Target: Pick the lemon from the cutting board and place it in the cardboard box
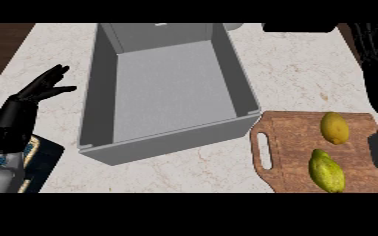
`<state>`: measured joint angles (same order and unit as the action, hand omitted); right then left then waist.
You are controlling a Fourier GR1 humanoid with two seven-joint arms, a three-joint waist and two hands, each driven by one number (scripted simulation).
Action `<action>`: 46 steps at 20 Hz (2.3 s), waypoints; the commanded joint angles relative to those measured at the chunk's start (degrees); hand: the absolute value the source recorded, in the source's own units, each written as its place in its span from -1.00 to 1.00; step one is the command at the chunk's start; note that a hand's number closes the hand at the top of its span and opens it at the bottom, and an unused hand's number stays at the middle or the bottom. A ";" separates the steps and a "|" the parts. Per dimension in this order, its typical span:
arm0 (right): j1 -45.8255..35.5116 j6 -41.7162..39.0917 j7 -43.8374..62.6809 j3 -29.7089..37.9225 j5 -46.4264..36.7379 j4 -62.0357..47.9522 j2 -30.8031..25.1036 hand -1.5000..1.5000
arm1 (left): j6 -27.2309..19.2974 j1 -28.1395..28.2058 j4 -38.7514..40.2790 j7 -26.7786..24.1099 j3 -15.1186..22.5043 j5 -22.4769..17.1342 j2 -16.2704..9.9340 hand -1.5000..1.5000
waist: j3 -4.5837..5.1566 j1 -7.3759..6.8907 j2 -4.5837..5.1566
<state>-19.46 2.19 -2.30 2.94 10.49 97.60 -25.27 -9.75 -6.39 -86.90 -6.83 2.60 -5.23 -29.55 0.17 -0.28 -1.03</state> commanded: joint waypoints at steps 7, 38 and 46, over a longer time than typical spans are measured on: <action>10.26 10.53 2.67 10.42 -15.81 -15.75 -11.27 -1.00 | -2.20 4.26 2.61 5.30 1.00 1.19 2.91 0.00 | 1.45 3.30 5.00; 9.38 -13.29 49.16 -3.93 -21.07 -8.70 -15.58 -1.00 | -3.36 5.80 -2.93 14.15 5.65 6.80 10.07 0.00 | -0.16 -0.34 1.07; 10.05 -13.97 51.15 -2.36 -28.71 -9.88 -9.33 -1.00 | -0.17 9.09 -3.61 11.79 2.30 8.65 11.05 0.00 | -0.17 0.09 1.00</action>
<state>-9.20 -10.91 47.80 0.67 -15.21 88.70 -37.30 -11.28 1.43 -88.40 4.00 6.00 2.69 -18.69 0.03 -0.23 -0.01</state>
